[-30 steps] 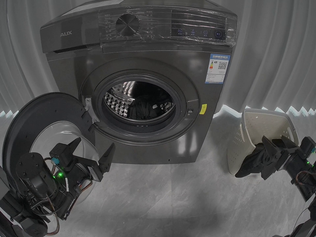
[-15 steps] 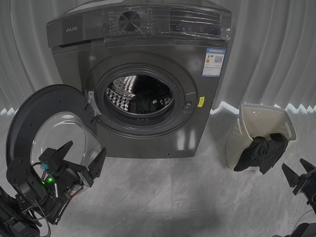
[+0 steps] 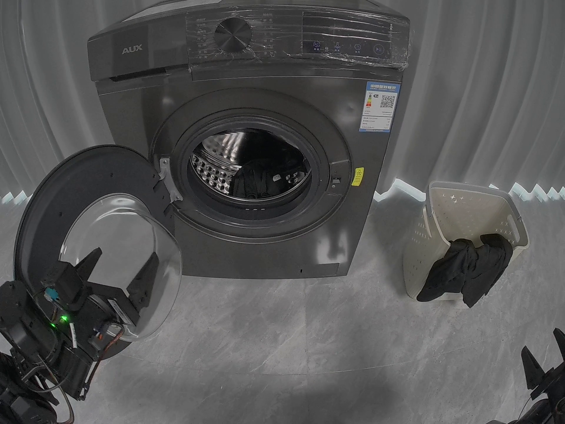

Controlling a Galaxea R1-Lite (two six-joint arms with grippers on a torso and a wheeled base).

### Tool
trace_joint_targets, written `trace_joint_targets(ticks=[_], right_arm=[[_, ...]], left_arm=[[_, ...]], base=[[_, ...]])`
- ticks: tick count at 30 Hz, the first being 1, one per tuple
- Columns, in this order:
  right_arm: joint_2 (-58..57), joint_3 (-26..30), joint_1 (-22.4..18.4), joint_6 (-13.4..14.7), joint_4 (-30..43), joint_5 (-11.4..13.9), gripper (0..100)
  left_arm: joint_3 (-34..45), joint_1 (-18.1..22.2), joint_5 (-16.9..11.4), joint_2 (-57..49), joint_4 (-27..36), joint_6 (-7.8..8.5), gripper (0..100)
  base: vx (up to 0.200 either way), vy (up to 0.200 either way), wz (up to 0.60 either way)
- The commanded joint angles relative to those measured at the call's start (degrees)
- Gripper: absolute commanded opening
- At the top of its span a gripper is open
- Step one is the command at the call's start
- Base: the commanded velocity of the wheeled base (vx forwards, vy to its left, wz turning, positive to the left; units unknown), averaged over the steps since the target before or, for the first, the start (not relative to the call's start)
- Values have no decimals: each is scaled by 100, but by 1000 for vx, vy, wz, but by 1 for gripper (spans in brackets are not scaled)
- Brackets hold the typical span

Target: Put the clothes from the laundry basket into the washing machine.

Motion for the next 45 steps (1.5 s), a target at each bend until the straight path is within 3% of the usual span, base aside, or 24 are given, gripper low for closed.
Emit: trace_joint_targets(ticks=[1,6,8,9,10,11,13,15,17,19,20,23,28,30,32,33,34,38,39,41,43,44,45], right_arm=[[-599,55,-231,-75,122,58,100],[-599,55,-240,-66,122,58,100],[-599,55,-240,-66,122,58,100],[-599,55,-248,-92,104,-4,100],[-599,55,-248,-92,104,-4,100],[-599,55,-336,-136,130,-241,100],[-661,37,-662,-233,166,-408,100],[-775,37,-943,-303,166,-144,100],[-907,20,-1048,-268,201,533,100],[-907,20,-1039,-268,210,603,100],[-959,-16,-1013,-259,315,620,100],[-986,-42,-1004,-259,385,620,100],[-995,-51,-1004,-259,385,620,100],[-1012,-51,-996,-259,385,620,100],[-1030,-51,-996,-259,385,620,100],[-1030,-51,-996,-259,385,629,100],[-1047,-59,-996,-259,385,629,100],[-1083,-59,-987,-277,429,647,100],[-1083,-68,-987,-277,429,656,100],[-1083,-68,-987,-277,429,656,100],[-1083,-68,-987,-268,420,656,100],[-1083,-68,-987,-268,420,656,100],[-1083,-68,-996,-268,420,656,100]], left_arm=[[105,284,104,-602,155,-51,100],[105,451,60,-1015,507,-121,100],[96,618,16,-1085,709,-147,100],[96,952,-63,-1129,1017,-138,100],[96,952,-63,-1129,1017,-138,100],[105,1075,-151,-1243,1157,-112,100],[96,1075,-169,-1586,1236,-42,100],[105,1023,-169,-1876,1386,99,100],[105,996,-151,-2245,1790,257,100],[105,996,-151,-2315,1852,275,100],[105,952,-116,-3062,2616,310,100],[105,1040,-160,-3933,3662,319,100],[105,1304,-212,-5128,4893,204,100],[105,1313,-292,-5506,5429,55,100],[105,1313,-318,-5805,5974,-209,100],[105,1313,-318,-5805,5974,-209,100],[105,1330,-371,-6060,6299,-384,100],[105,1409,-819,-6517,6958,-771,100],[105,1418,-863,-6569,7028,-780,100],[105,1585,-1522,-7158,7802,-762,100],[105,1770,-2128,-7633,8250,-754,100],[87,1981,-2629,-7940,8426,-762,100],[96,2113,-2919,-8063,8399,-762,100]], base=[[0,0,0],[0,0,0],[0,0,0],[0,0,0],[0,0,0],[0,0,0],[0,0,0],[0,0,0],[0,0,0],[0,0,0],[0,0,0],[0,0,0],[0,0,0],[-100,0,0],[-200,0,0],[-200,0,0],[-200,0,0],[-50,0,0],[0,0,0],[0,0,0],[0,0,0],[0,0,0],[0,0,0]])
